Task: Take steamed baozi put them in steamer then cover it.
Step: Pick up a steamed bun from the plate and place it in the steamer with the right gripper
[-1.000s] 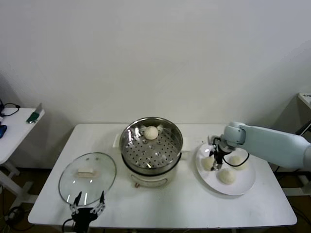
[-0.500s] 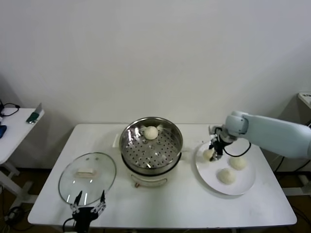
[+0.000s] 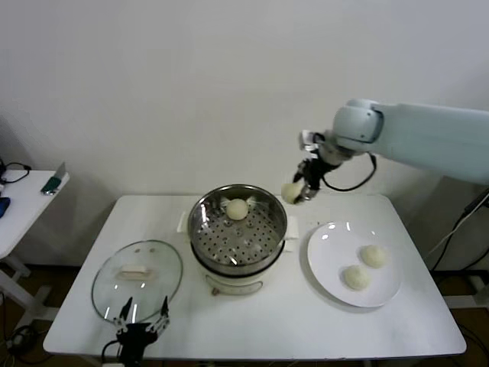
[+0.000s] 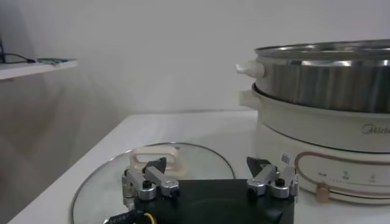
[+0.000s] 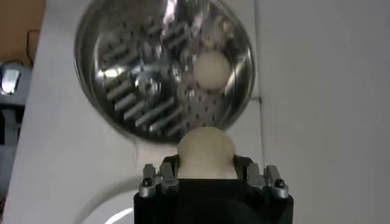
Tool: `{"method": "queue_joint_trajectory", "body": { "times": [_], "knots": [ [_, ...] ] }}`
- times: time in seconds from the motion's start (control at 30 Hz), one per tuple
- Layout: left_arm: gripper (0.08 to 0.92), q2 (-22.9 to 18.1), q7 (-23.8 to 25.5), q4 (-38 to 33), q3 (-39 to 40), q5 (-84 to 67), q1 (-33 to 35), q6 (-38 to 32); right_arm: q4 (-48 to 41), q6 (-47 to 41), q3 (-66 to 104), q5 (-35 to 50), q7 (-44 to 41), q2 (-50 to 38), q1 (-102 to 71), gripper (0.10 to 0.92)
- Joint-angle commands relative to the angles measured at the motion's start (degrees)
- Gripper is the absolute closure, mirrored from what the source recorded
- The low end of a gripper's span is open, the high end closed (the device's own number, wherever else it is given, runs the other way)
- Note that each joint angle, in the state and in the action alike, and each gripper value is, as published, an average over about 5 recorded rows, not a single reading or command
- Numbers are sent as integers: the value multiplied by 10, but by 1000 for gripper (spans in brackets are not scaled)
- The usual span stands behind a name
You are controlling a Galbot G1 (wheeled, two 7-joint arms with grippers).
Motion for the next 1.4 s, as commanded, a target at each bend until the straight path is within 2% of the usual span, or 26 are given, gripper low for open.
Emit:
{"method": "queue_joint_trajectory", "body": {
  "times": [0.03, 0.4, 0.8, 0.97, 1.2, 1.4],
  "knots": [
    [177, 0, 0, -5, -2, -1, 1, 1, 6, -46, 37, 51, 58, 137, -25, 415],
    [177, 2, -1, -4, -6, -3, 3, -1, -98, -73, 31, -10, 114, 232, -149, 418],
    [177, 3, -1, -3, -6, -2, 3, -1, -158, -78, 26, -41, 131, 251, -211, 419],
    [177, 2, 0, -4, -4, -1, 3, 0, -158, -81, 28, -43, 136, 247, -215, 381],
    [177, 2, 0, -8, -4, 0, 7, 1, -112, -61, 38, -30, 87, 193, -155, 219],
    [177, 2, 1, -14, -4, 3, 12, 1, -32, 25, -23, -25, -54, 54, -8, 203]
  ]
}}
